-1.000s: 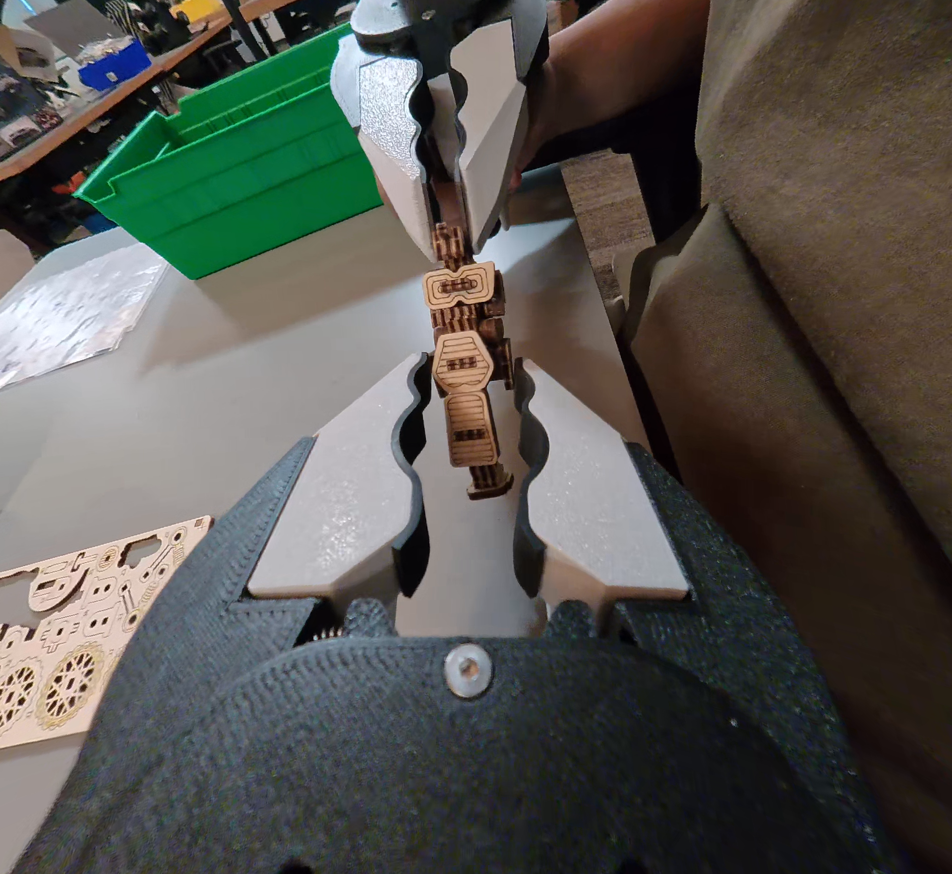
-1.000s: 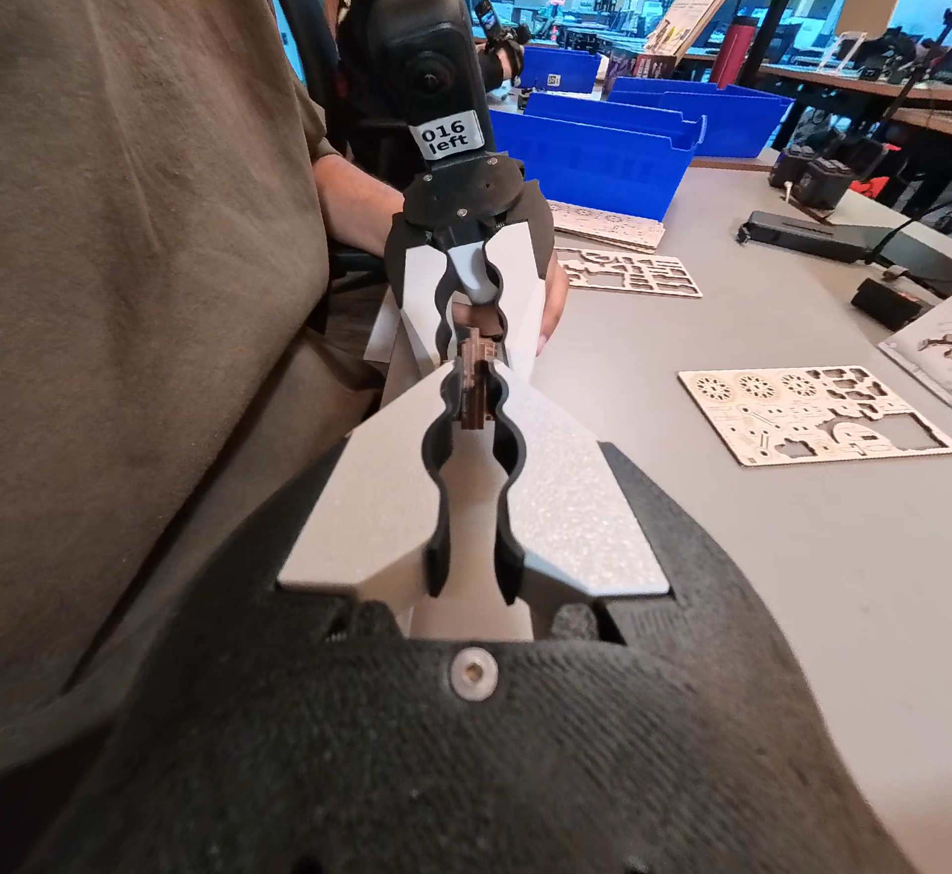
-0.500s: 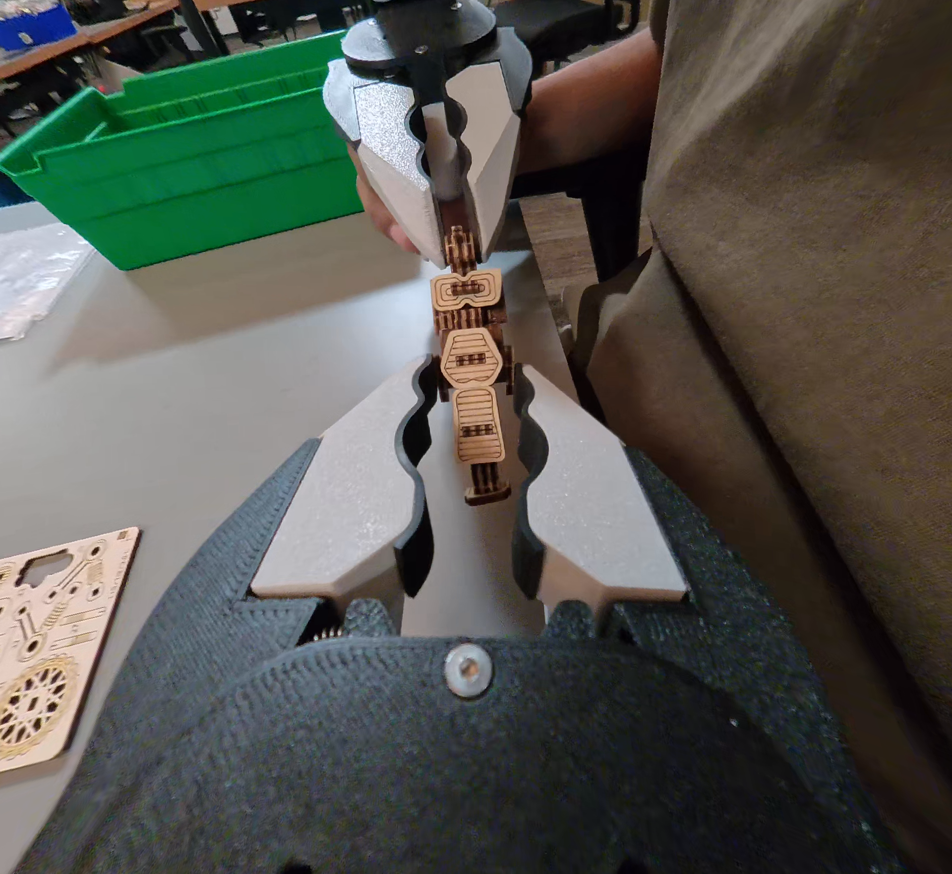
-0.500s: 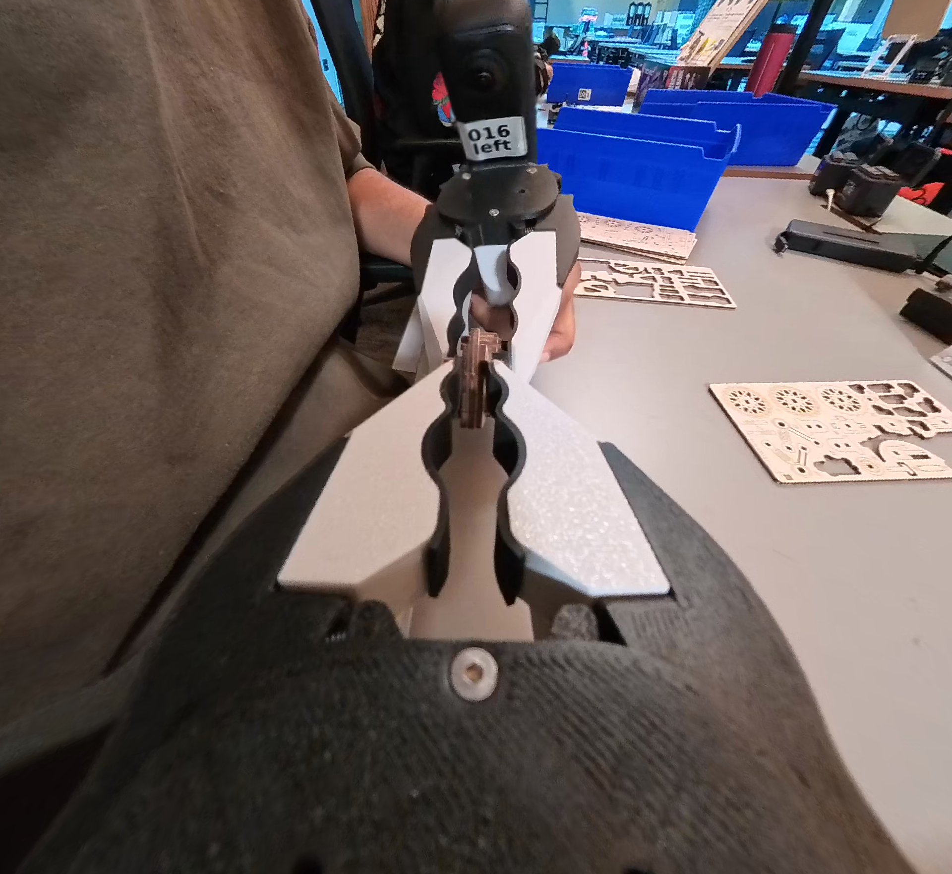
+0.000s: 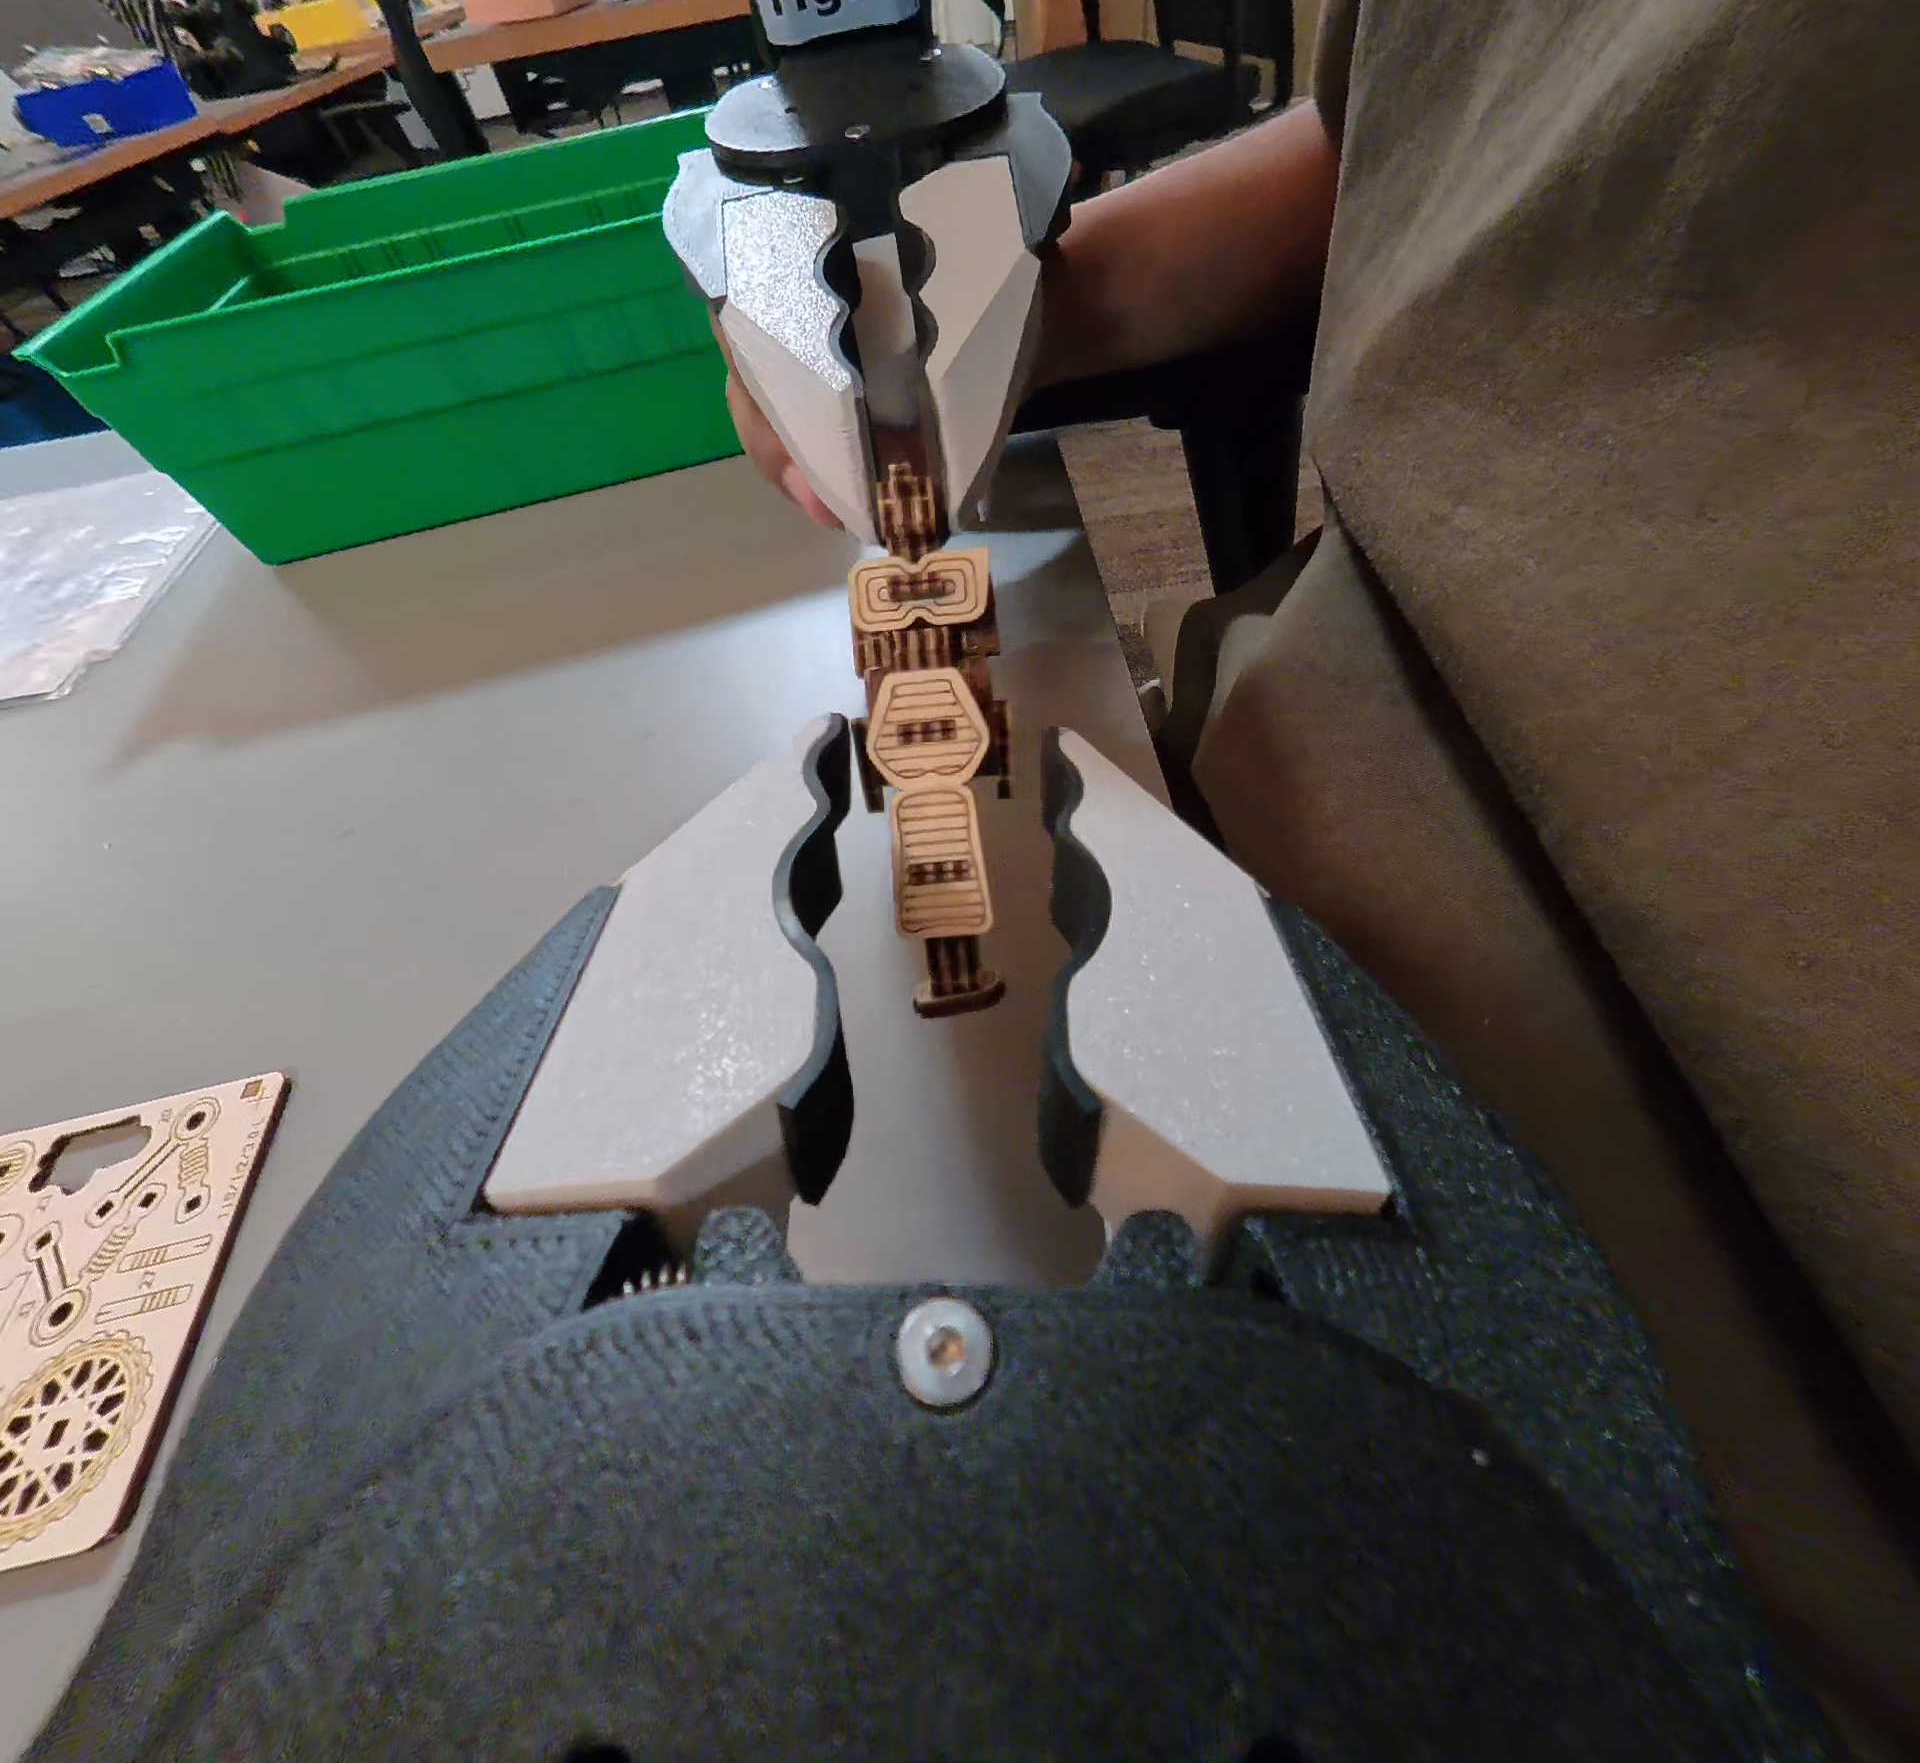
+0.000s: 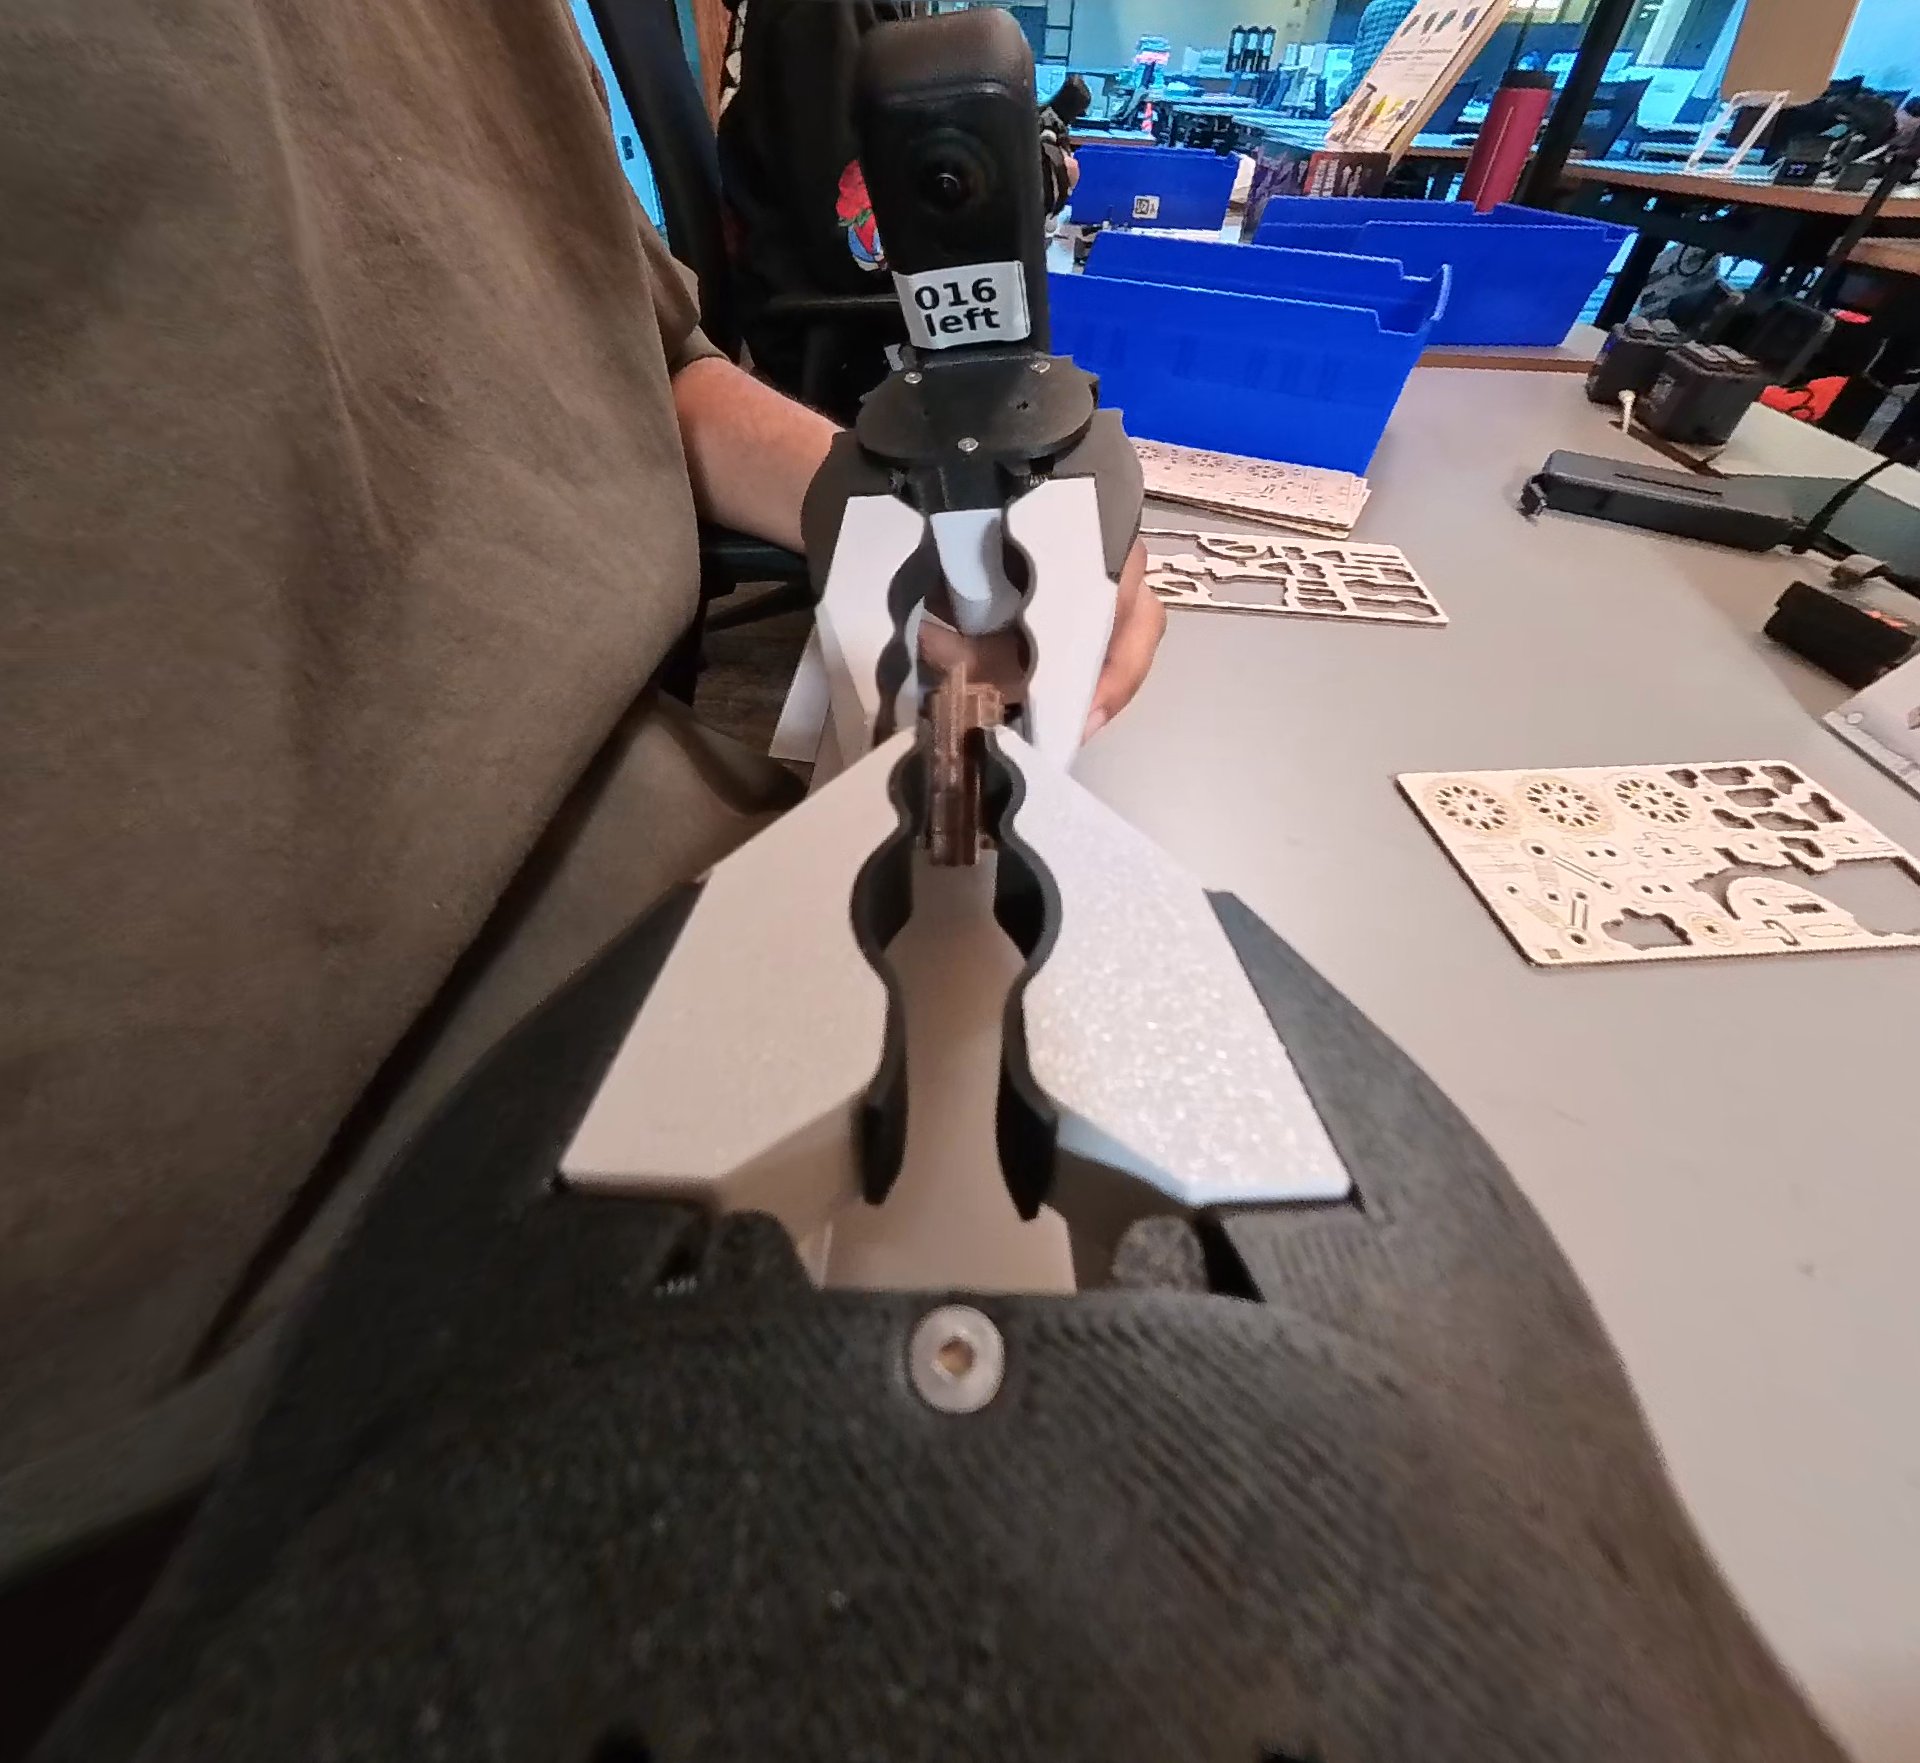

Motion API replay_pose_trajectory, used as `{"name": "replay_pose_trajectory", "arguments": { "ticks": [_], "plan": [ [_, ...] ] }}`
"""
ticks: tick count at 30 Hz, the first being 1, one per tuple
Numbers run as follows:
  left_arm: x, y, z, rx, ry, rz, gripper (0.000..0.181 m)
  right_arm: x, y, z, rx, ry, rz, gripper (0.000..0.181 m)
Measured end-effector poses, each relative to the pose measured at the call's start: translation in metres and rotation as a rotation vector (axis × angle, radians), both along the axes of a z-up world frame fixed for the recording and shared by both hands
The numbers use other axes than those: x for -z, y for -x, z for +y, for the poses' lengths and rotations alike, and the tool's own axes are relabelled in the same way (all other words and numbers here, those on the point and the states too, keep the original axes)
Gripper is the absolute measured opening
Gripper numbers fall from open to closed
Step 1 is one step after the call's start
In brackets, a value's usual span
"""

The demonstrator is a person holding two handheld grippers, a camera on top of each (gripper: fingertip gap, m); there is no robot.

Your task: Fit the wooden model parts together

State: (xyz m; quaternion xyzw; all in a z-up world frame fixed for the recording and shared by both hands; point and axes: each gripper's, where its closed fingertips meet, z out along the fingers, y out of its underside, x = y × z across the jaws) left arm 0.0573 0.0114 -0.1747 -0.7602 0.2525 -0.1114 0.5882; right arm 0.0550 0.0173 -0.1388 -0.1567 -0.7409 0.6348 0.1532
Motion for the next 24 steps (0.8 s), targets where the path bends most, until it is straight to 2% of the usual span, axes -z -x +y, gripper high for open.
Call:
{"name": "replay_pose_trajectory", "arguments": {
  "ticks": [9, 13, 16, 24],
  "plan": [
    [-0.001, 0.003, 0.002, -0.018, 0.001, -0.011, 0.039, -0.006, 0.002, 0.004, 0.002, 0.056, -0.024, 0.006],
    [-0.001, 0.004, 0.002, -0.025, -0.003, -0.010, 0.036, -0.005, 0.003, 0.005, 0.003, 0.060, -0.034, 0.006],
    [-0.002, 0.007, 0.003, -0.037, -0.009, -0.012, 0.027, -0.005, 0.004, 0.005, 0.010, 0.065, -0.043, 0.006],
    [-0.006, 0.013, 0.003, -0.052, -0.002, -0.060, 0.026, -0.003, 0.009, 0.009, 0.009, 0.117, -0.126, 0.007]
  ]
}}
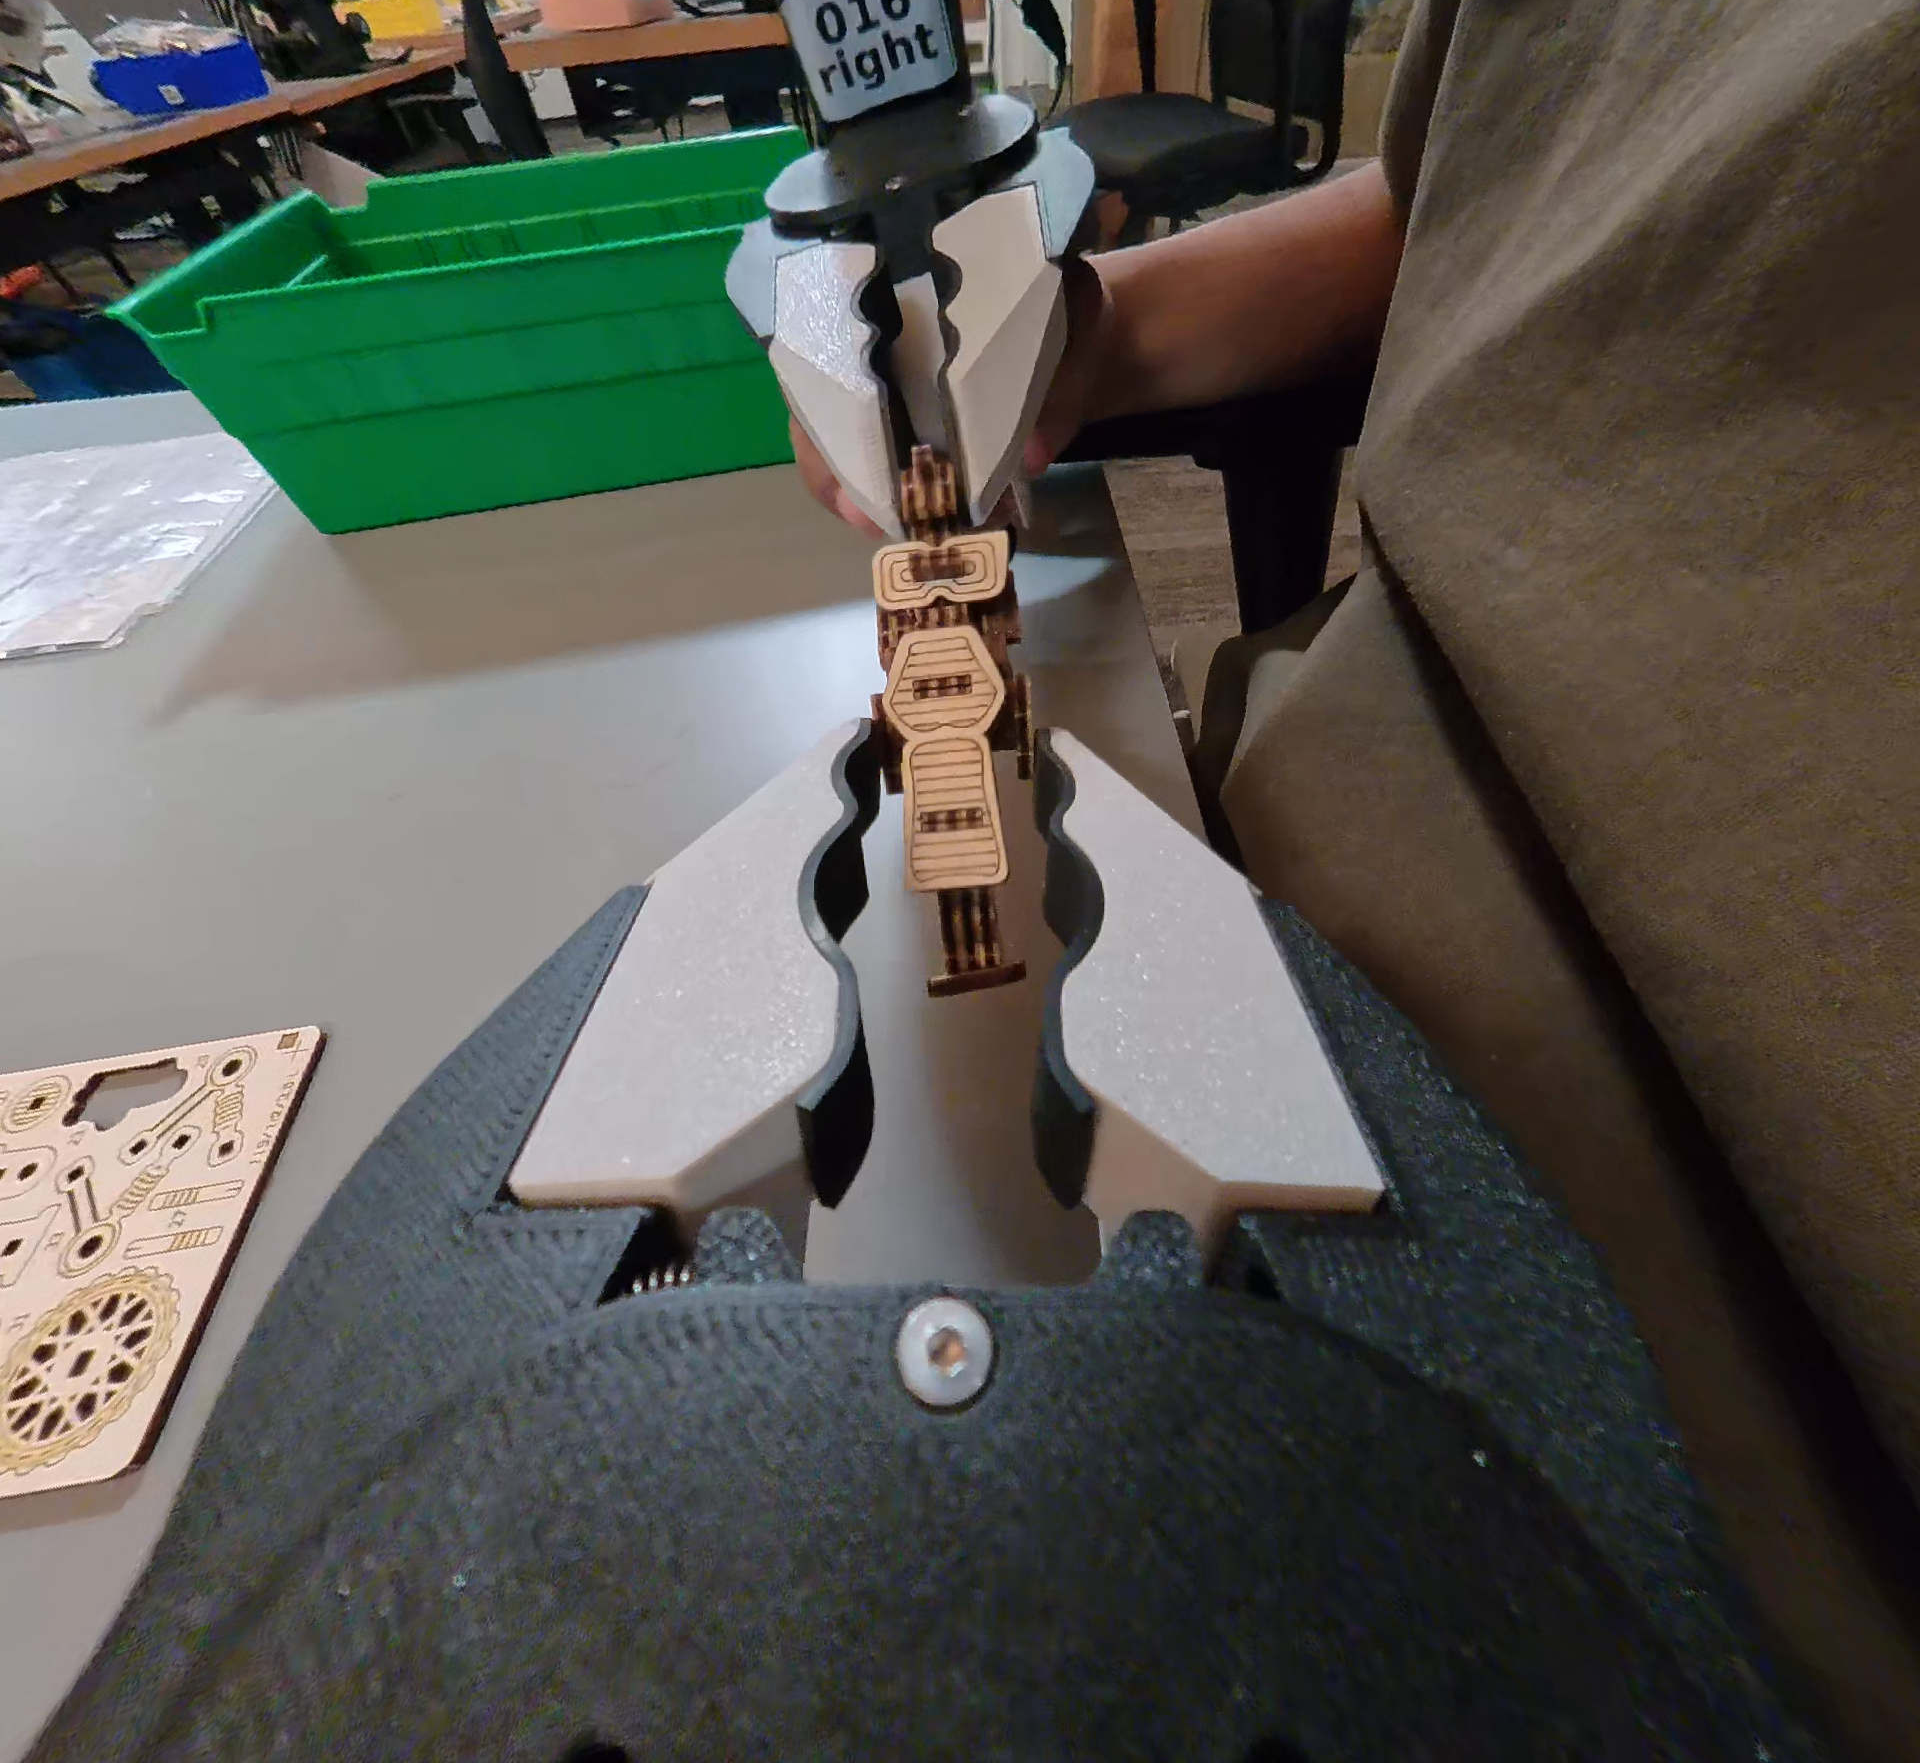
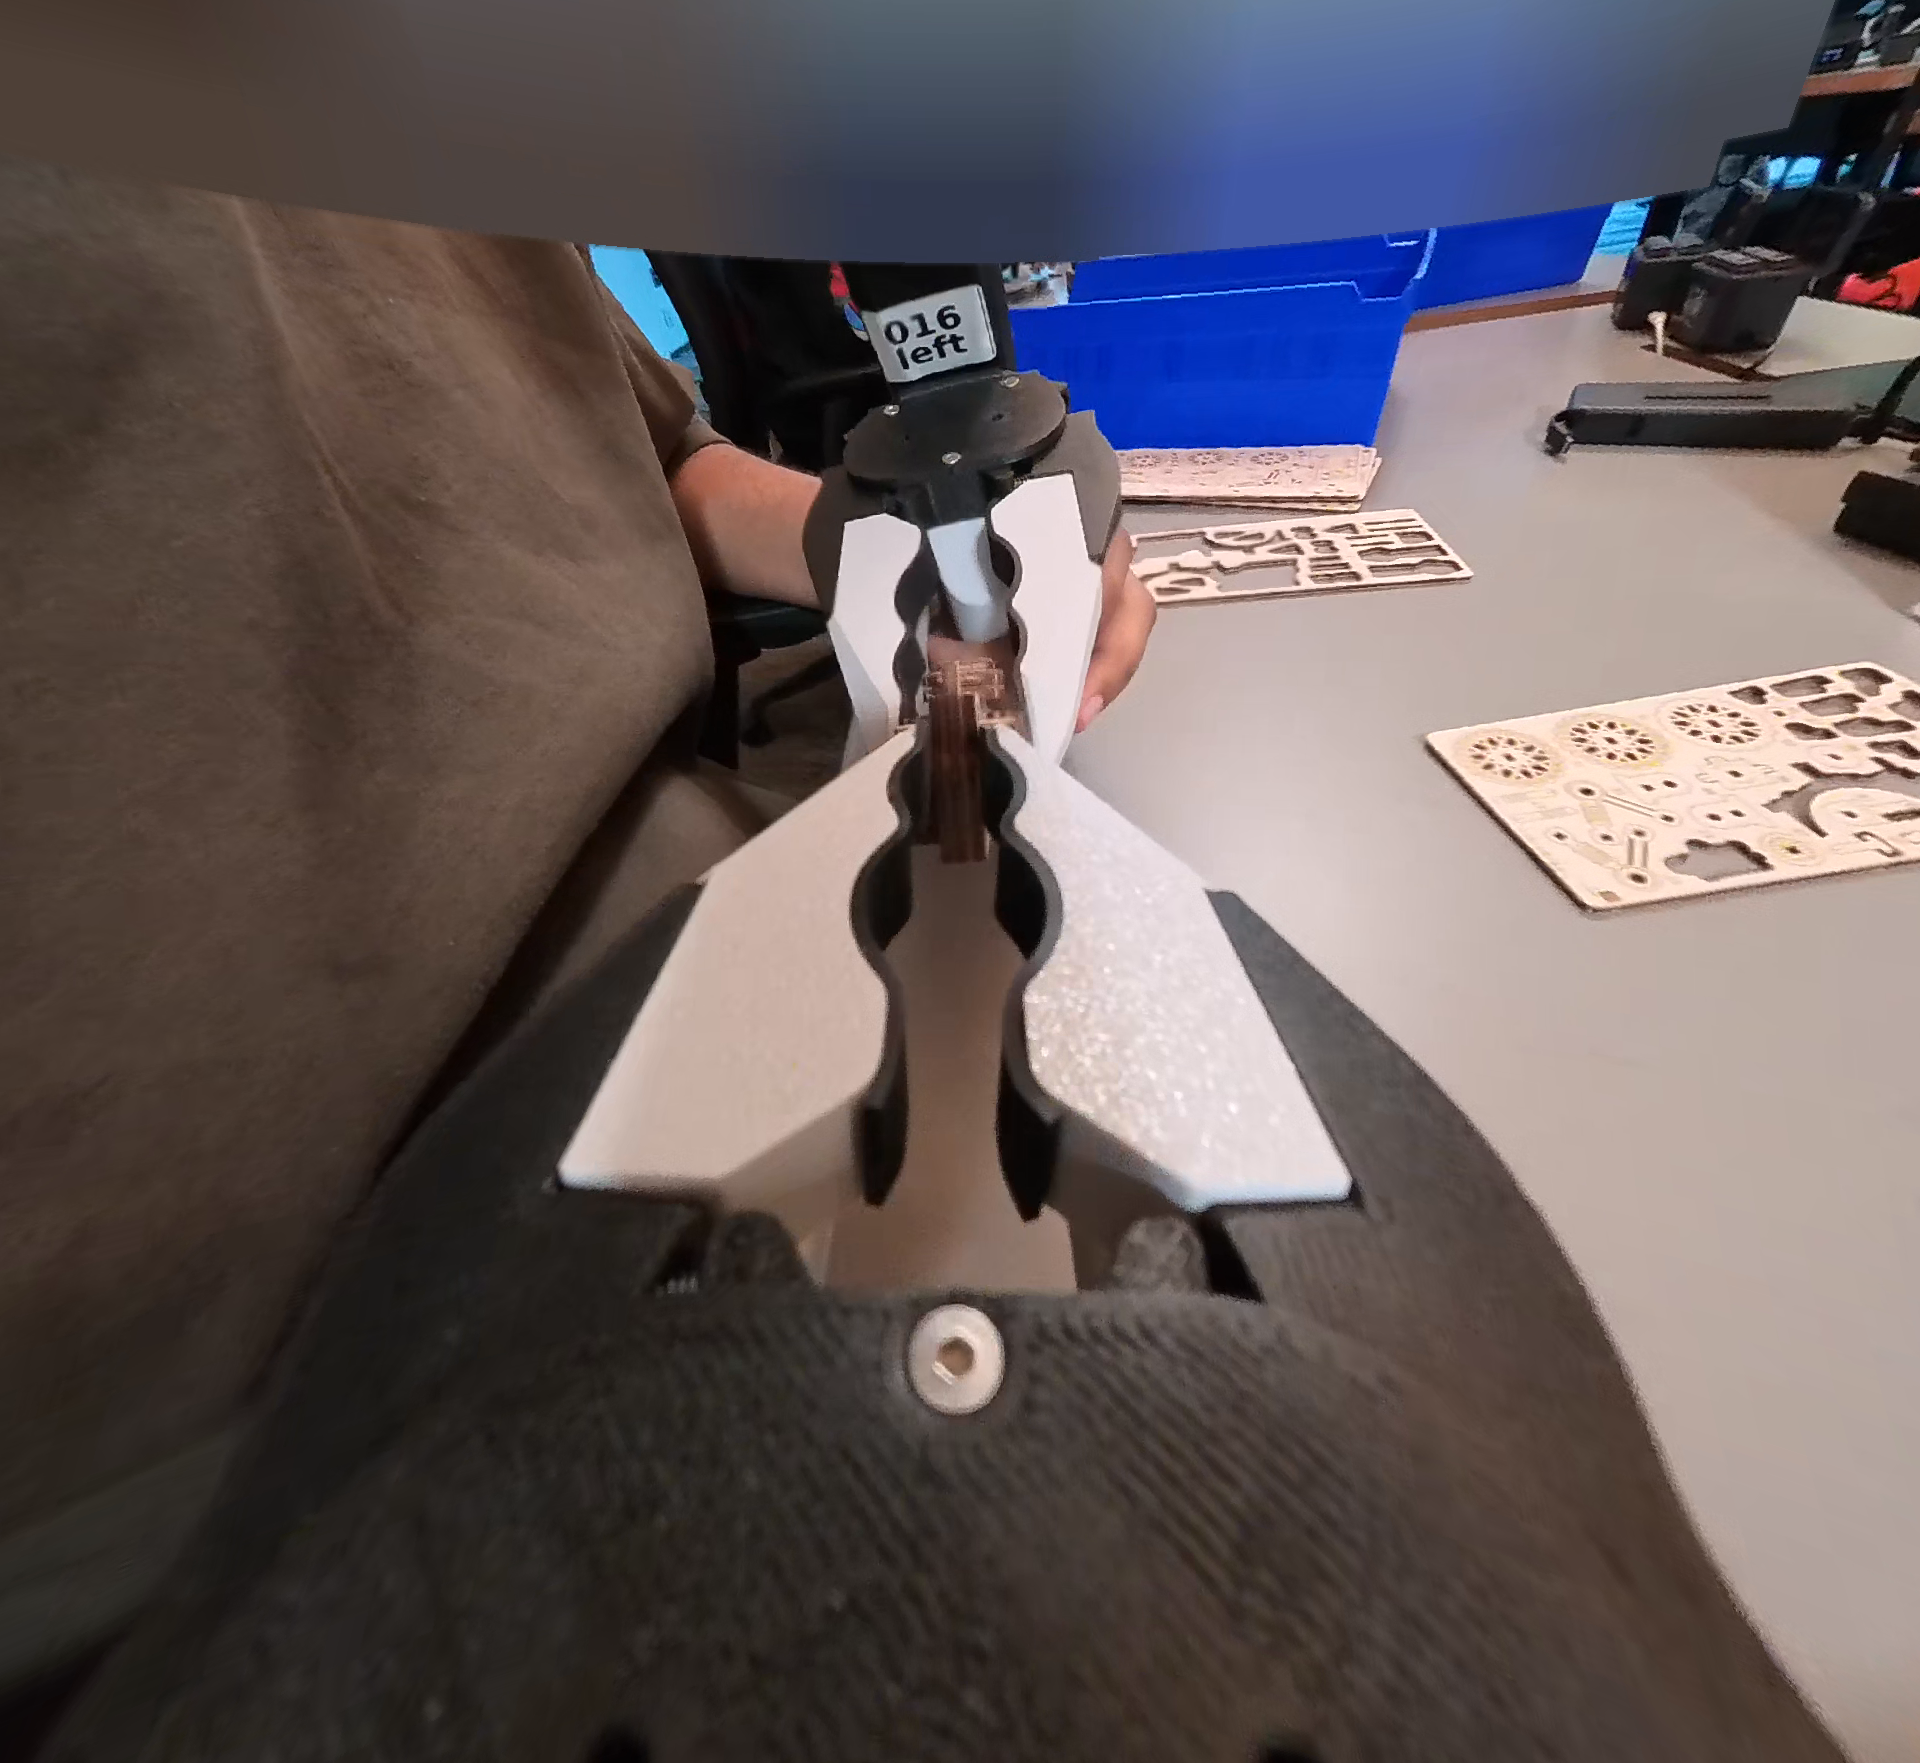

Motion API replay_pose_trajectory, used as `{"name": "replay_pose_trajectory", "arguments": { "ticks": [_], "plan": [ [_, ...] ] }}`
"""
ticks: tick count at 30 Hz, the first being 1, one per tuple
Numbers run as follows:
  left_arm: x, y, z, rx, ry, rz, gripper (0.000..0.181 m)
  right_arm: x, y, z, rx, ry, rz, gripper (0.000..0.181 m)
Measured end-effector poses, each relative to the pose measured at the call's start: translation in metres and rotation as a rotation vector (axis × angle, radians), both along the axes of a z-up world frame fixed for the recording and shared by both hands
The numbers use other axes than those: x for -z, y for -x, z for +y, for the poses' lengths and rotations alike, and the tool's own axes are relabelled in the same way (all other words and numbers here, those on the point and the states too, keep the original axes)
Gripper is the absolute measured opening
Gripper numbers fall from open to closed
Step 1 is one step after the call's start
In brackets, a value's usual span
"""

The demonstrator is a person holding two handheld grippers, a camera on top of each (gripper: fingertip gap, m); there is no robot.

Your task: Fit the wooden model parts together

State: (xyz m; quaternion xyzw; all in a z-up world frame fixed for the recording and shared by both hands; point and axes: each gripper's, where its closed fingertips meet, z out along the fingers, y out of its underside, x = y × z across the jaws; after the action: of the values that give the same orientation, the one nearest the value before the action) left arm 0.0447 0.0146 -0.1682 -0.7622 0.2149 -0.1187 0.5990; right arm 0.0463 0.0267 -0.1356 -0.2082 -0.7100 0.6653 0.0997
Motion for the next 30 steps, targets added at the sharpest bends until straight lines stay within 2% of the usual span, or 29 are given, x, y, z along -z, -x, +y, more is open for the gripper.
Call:
{"name": "replay_pose_trajectory", "arguments": {
  "ticks": [10, 17, 24, 30],
  "plan": [
    [-0.002, 0.001, 0.000, -0.010, -0.024, 0.029, 0.026, -0.001, -0.001, 0.000, 0.005, -0.017, 0.034, 0.007],
    [-0.004, -0.003, -0.001, -0.003, -0.076, 0.099, 0.026, -0.006, -0.006, -0.005, 0.010, -0.057, 0.148, 0.006],
    [-0.010, -0.012, -0.003, 0.019, -0.121, 0.114, 0.026, -0.014, -0.014, -0.008, -0.022, -0.031, 0.199, 0.006],
    [-0.016, -0.009, -0.002, -0.014, -0.145, 0.123, 0.026, -0.018, -0.013, -0.006, 0.004, -0.019, 0.227, 0.008]
  ]
}}
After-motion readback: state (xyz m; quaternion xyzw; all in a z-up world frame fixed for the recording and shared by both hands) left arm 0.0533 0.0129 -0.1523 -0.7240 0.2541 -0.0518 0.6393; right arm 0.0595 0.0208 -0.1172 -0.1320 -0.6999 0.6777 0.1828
